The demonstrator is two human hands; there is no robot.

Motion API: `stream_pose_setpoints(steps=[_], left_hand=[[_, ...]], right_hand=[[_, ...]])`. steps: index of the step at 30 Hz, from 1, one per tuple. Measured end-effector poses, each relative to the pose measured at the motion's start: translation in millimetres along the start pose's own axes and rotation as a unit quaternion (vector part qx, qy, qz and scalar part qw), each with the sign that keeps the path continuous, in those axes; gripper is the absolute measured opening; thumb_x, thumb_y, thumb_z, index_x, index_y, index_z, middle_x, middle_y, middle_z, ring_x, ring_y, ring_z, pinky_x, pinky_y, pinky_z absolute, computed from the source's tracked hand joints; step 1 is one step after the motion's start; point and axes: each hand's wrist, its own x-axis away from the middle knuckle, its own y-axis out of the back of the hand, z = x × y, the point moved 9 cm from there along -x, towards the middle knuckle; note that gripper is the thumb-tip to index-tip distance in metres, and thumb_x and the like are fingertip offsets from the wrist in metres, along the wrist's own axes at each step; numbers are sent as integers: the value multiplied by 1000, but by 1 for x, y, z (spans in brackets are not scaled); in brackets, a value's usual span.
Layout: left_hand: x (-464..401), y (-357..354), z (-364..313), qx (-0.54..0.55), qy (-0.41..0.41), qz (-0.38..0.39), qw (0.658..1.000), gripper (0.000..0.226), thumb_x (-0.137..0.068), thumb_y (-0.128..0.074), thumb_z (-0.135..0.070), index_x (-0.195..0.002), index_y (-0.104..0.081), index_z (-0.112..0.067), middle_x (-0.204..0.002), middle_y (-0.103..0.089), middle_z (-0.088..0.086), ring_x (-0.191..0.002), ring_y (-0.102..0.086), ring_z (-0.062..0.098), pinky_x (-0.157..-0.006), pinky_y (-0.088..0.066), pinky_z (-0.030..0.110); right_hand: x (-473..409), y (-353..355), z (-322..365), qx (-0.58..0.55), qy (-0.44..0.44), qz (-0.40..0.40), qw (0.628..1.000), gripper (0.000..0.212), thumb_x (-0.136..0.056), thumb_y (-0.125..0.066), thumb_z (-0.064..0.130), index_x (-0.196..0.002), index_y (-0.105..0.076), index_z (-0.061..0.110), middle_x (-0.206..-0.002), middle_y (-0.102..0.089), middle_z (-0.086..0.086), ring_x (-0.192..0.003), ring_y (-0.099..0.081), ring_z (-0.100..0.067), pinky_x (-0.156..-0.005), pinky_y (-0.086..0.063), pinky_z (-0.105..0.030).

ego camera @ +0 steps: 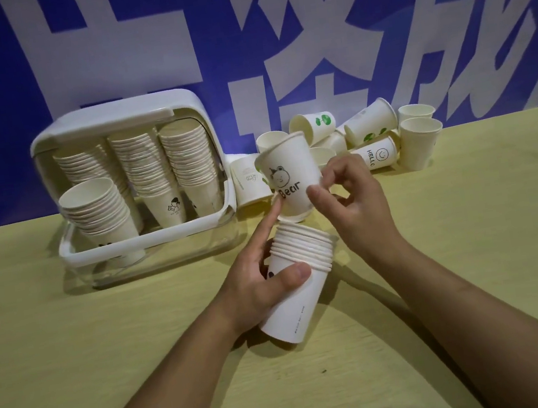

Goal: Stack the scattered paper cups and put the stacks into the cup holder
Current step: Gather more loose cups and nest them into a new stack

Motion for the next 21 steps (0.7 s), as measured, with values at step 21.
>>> stream_pose_setpoints(steps=[21], left_hand=[[1, 23, 1, -4, -10, -82, 997, 74, -62, -76, -54, -129, -44, -59, -116, -67, -3, -103, -68, 17, -84, -61, 40]], right_hand=[[11, -21, -16, -91, -145, 70, 983, 73, -81, -77, 31, -138, -36, 52, -112, -53, -6, -95, -67, -15, -76, -58, -25]])
